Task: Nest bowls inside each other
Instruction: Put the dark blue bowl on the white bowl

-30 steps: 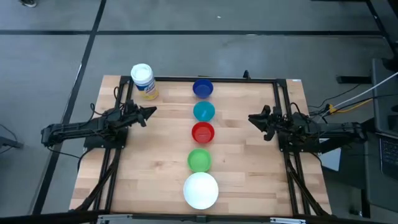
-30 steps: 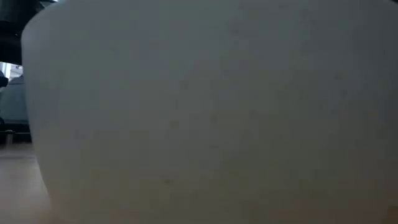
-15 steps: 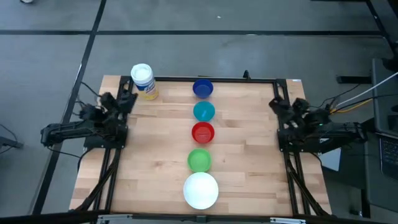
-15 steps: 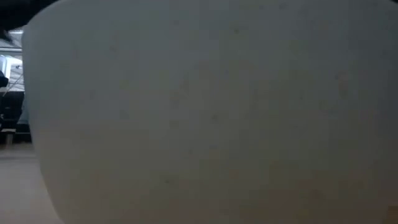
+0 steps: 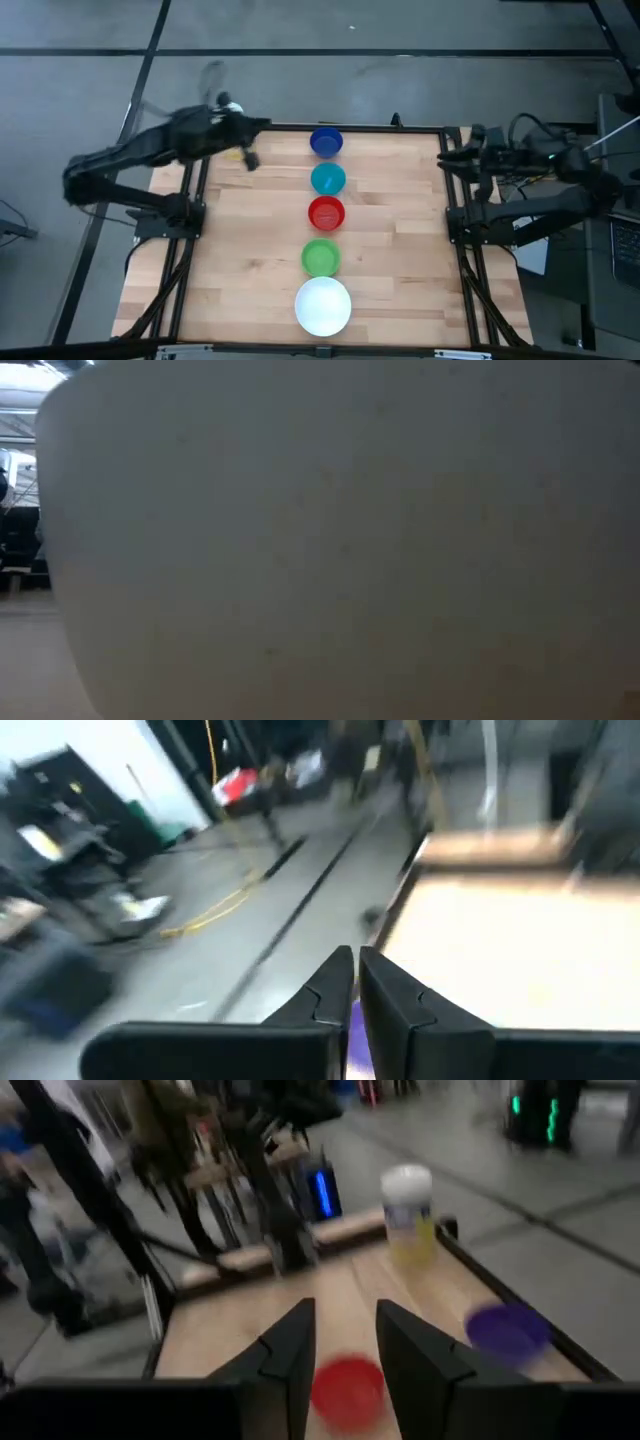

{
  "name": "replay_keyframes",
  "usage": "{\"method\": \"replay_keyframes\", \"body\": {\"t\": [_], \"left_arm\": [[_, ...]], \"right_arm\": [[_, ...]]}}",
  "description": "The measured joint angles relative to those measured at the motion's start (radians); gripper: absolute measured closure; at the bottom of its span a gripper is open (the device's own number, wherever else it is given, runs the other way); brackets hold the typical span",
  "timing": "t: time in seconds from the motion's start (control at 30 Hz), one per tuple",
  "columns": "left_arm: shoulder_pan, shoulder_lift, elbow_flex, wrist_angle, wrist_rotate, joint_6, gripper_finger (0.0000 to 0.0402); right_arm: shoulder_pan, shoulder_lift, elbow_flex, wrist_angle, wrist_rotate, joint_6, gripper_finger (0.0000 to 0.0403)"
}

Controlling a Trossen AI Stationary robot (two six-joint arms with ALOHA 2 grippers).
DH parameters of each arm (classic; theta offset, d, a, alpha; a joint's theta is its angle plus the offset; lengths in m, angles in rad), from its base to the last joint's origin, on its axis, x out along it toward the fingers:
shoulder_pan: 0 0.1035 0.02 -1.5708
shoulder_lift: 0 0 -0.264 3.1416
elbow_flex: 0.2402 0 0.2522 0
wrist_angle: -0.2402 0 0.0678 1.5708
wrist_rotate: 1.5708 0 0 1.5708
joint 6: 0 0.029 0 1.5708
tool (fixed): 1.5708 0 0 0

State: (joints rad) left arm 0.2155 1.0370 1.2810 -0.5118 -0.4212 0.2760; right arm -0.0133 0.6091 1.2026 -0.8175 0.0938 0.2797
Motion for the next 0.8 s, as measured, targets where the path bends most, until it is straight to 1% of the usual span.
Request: {"method": "replay_keyframes", "body": {"t": [0.07, 0.1, 0.13, 0.23, 0.27, 0.3, 0.4, 0.5, 0.6, 0.7, 0.8], "left_arm": [[0.036, 0.120, 0.103, -0.086, 0.014, 0.122, 0.0384], [0.066, 0.176, 0.147, -0.136, 0.050, 0.156, 0.0384], [0.103, 0.231, 0.186, -0.194, 0.109, 0.175, 0.0384], [0.226, 0.380, 0.259, -0.340, 0.354, 0.198, 0.0384], [0.258, 0.421, 0.268, -0.371, 0.408, 0.211, 0.0384], [0.287, 0.457, 0.270, -0.393, 0.441, 0.230, 0.0384], [0.353, 0.544, 0.272, -0.437, 0.504, 0.320, 0.0379], [0.395, 0.619, 0.272, -0.455, 0.565, 0.406, 0.0363], [0.420, 0.679, 0.272, -0.455, 0.585, 0.484, 0.0339], [0.432, 0.734, 0.272, -0.435, 0.626, 0.530, 0.0312], [0.425, 0.773, 0.272, -0.405, 0.625, 0.581, 0.0289]], "right_arm": [[0.000, 0.036, 0.120, -0.132, -0.004, 0.008, 0.0297], [0.000, 0.048, 0.175, -0.192, -0.005, 0.024, 0.0299], [0.000, 0.057, 0.222, -0.246, -0.006, 0.036, 0.0300], [0.000, 0.075, 0.325, -0.365, -0.035, 0.084, 0.0298], [0.000, 0.080, 0.345, -0.384, -0.051, 0.100, 0.0295], [0.000, 0.082, 0.359, -0.390, -0.068, 0.110, 0.0291], [0.000, 0.086, 0.372, -0.392, -0.102, 0.134, 0.0276], [0.000, 0.096, 0.372, -0.406, -0.109, 0.156, 0.0264], [0.000, 0.105, 0.372, -0.407, -0.109, 0.158, 0.0257], [0.000, 0.112, 0.372, -0.406, -0.109, 0.163, 0.0255], [0.000, 0.113, 0.372, -0.406, -0.109, 0.183, 0.0258]]}}
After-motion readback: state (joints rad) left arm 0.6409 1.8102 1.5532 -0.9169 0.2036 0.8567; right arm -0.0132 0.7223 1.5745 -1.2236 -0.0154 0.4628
